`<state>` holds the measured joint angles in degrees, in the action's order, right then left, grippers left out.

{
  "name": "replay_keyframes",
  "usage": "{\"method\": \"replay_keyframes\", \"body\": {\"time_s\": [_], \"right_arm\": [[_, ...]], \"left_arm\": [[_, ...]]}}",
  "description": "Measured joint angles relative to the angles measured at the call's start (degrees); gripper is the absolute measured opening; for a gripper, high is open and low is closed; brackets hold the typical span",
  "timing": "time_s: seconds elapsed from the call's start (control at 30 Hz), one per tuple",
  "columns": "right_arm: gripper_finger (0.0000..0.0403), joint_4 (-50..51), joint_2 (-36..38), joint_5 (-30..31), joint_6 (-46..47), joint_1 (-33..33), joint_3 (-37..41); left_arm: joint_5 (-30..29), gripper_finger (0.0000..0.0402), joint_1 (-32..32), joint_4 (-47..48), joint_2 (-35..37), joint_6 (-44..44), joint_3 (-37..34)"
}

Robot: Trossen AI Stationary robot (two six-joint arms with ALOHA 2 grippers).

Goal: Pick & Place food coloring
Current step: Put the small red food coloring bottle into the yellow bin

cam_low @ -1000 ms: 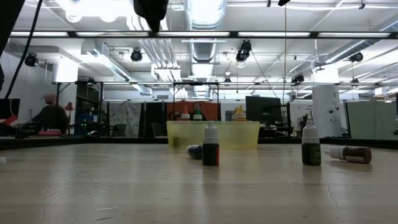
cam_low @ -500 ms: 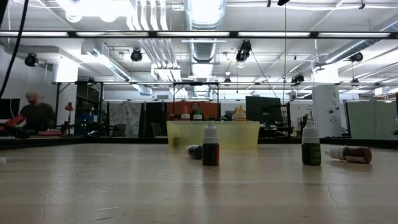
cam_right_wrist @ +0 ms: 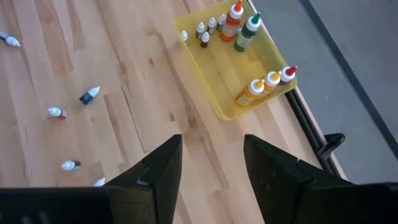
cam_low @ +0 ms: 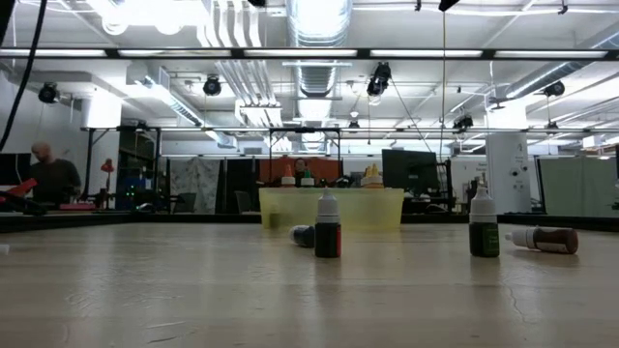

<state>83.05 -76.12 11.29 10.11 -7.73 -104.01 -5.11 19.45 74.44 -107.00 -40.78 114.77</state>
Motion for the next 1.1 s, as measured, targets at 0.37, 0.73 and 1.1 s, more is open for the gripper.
{"method": "replay_keyframes", "body": {"time_s": [0.37,0.73,1.1], "right_arm": [[0.0164,0.90,0.04,0.02,2.91,-0.01,0.00],[0.0164,1.11,0.00,0.22,3.19,-0.01,0.00],[0.0164,0.77,-0.02,0.22,2.77,-0.01,0.00]], "left_arm": [[0.63,0.0124,-3.06,-18.92,-0.02,14.14,-14.04],[1.66,0.0124,-4.72,-30.58,-0.02,17.82,-25.93],[5.44,0.0124,-4.75,-47.68,-0.02,18.21,-34.41]]}}
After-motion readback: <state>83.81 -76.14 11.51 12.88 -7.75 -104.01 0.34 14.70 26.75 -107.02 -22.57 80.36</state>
